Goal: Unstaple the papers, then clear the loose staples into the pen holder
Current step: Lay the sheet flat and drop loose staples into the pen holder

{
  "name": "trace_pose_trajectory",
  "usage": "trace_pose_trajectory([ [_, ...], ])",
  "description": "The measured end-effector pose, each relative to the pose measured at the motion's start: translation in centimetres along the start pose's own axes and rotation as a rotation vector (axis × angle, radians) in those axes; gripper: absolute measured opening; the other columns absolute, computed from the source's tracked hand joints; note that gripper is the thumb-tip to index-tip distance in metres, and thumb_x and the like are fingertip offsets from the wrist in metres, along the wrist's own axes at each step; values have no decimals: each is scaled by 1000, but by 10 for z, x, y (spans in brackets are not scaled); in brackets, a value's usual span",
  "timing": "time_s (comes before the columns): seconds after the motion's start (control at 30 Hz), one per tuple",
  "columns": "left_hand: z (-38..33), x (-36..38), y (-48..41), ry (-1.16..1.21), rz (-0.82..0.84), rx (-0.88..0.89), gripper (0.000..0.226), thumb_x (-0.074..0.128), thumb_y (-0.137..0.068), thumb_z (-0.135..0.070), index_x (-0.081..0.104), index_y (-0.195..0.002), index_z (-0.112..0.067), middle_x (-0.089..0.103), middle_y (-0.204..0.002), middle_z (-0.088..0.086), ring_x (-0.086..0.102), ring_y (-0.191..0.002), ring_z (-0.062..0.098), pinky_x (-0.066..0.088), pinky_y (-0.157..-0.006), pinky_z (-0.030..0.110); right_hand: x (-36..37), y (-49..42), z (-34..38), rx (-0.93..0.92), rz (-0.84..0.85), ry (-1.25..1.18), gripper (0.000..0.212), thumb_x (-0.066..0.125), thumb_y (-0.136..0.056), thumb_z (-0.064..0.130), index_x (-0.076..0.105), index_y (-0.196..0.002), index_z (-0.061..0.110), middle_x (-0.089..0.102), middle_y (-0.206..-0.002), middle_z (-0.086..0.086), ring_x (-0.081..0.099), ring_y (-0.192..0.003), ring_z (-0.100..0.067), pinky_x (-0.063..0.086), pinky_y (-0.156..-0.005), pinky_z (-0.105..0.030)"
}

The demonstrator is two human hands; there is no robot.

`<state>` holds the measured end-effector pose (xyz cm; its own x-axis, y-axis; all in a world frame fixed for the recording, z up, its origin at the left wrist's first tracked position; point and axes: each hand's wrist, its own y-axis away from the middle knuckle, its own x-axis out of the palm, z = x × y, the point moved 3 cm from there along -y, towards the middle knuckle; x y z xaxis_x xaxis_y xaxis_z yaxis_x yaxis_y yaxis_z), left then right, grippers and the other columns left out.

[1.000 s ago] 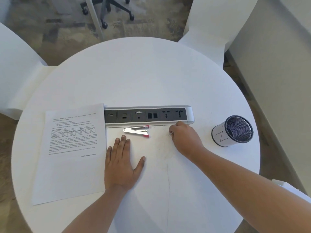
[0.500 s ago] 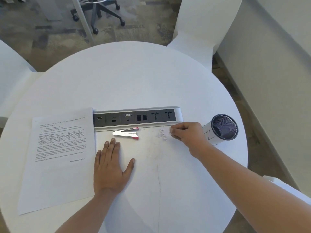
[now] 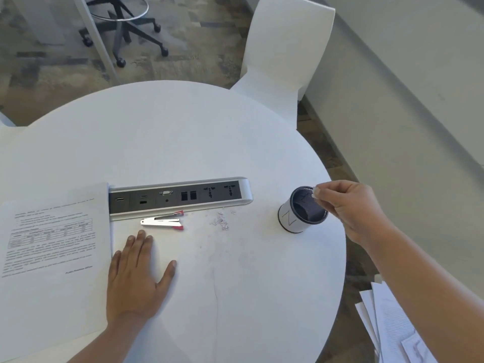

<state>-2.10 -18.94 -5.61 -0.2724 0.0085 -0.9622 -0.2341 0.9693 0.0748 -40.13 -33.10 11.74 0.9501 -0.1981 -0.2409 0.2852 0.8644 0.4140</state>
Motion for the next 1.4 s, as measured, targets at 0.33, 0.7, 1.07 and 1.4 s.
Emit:
trace_pose_trajectory([
  [0.33,-1,0,0,-5,6,-1,86,31,-85,-68,40,-149,-11,35,-161,4,28,-151,23,17,-123,44,-14,-27,-14,-100,-72,601,23,65,-82,3,77,-81,22,75,-86,-3,63,-61,-17,48,-49,-22],
  [0.7,-2,-1,-1,-8,2,8,86,32,-85,-68,42,-148,-9,38,-159,6,30,-149,25,18,-123,44,-6,-20,-9,-313,-70,769,24,60,-83,-2,73,-84,18,72,-78,4,66,-70,-8,41,-50,-6],
  [1.07,-2,-2,0,2,-5,13,86,33,-85,-67,42,-147,-9,38,-159,7,31,-149,26,19,-123,46,-4,-22,-6,-299,-35,738,20,70,-78,1,72,-81,20,74,-73,6,69,-72,-4,47,-58,-15],
  [1.4,-2,-1,-2,7,-9,12,86,32,-86,-68,39,-149,-10,35,-161,5,28,-150,25,19,-123,46,5,-12,-1,-409,-37,817,23,61,-85,0,75,-90,18,70,-77,11,63,-71,6,41,-60,-1],
])
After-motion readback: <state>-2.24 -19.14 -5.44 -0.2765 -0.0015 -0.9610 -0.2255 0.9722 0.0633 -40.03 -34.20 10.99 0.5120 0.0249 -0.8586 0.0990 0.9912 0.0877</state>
